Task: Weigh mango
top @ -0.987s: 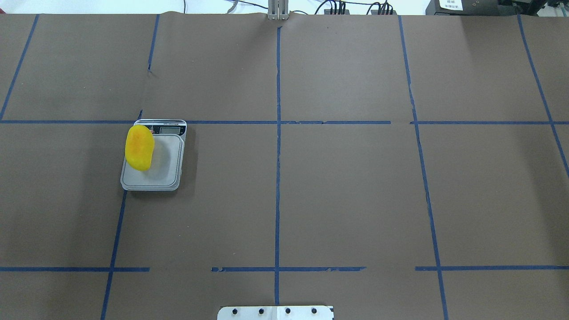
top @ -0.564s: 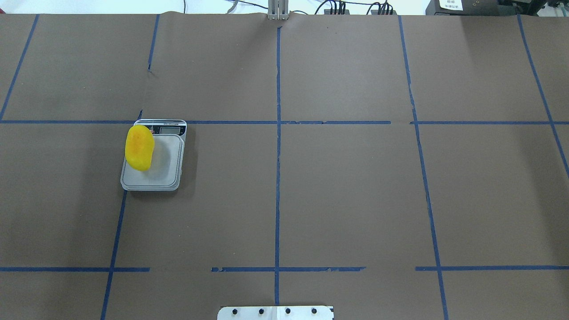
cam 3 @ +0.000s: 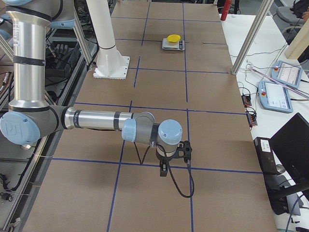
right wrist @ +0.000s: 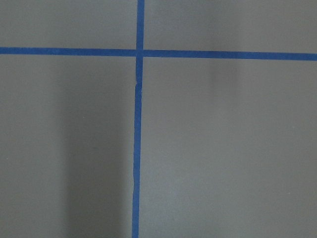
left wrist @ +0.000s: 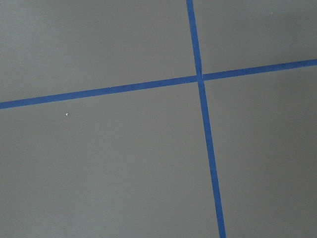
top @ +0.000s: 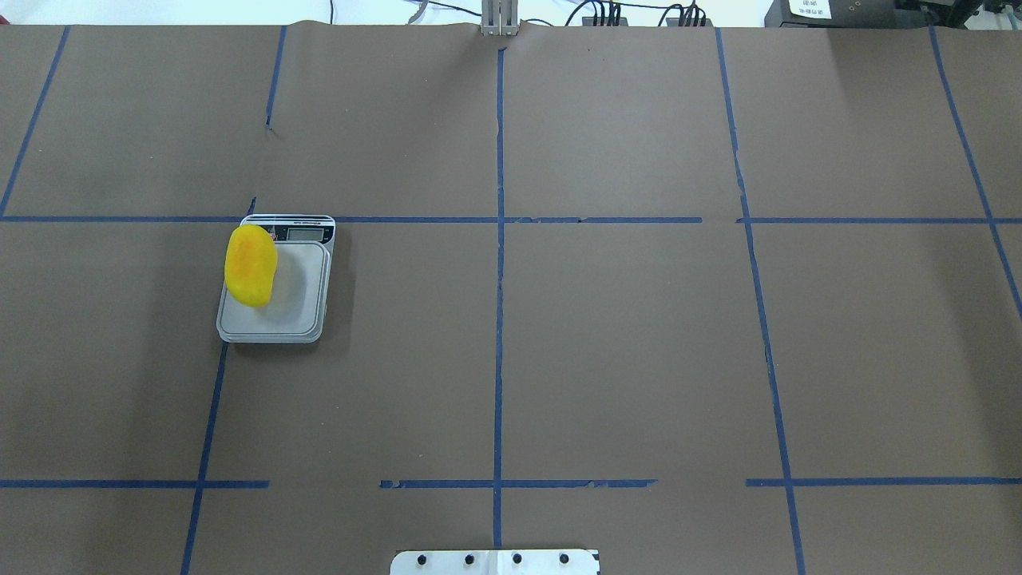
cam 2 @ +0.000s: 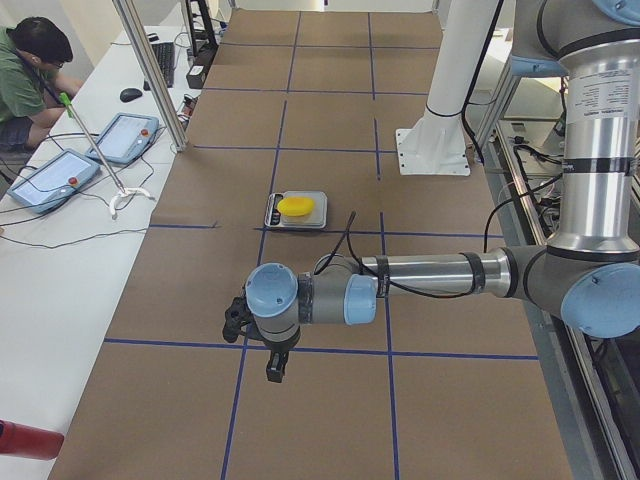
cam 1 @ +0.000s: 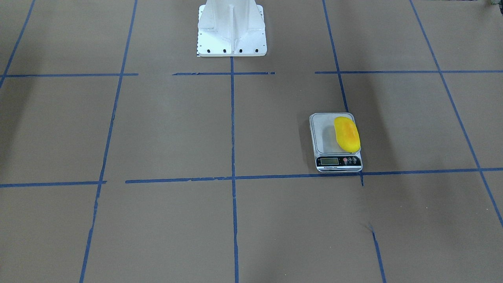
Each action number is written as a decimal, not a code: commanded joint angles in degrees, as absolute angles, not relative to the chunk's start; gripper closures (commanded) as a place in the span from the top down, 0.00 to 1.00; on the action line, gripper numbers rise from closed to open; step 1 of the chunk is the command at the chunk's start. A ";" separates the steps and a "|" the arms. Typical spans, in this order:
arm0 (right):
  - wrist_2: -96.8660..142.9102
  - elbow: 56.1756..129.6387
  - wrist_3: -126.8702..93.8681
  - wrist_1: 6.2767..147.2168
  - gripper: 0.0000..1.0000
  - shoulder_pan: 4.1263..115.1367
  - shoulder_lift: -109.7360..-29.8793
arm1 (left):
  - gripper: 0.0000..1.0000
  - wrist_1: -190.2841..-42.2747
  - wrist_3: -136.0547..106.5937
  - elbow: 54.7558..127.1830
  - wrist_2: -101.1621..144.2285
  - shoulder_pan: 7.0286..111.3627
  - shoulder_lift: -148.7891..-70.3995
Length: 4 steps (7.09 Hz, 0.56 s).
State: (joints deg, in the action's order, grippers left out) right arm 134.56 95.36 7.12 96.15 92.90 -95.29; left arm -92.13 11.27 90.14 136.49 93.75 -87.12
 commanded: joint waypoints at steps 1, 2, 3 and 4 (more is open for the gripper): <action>134.56 95.36 7.12 96.15 1.00 92.90 -95.36 | 1.00 -92.29 11.25 90.18 136.49 93.78 -87.19; 134.56 95.36 7.12 96.07 1.00 92.90 -95.27 | 1.00 -92.29 11.25 90.35 136.49 93.78 -87.10; 134.56 95.36 7.12 96.15 1.00 92.90 -95.36 | 1.00 -92.29 11.25 90.44 136.58 93.95 -87.10; 134.56 95.36 7.12 96.15 1.00 92.90 -95.27 | 1.00 -92.29 11.25 90.35 136.58 93.96 -87.10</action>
State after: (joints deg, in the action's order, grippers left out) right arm 134.56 95.36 7.12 96.13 92.90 -95.32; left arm -92.28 11.25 90.36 136.55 93.89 -87.11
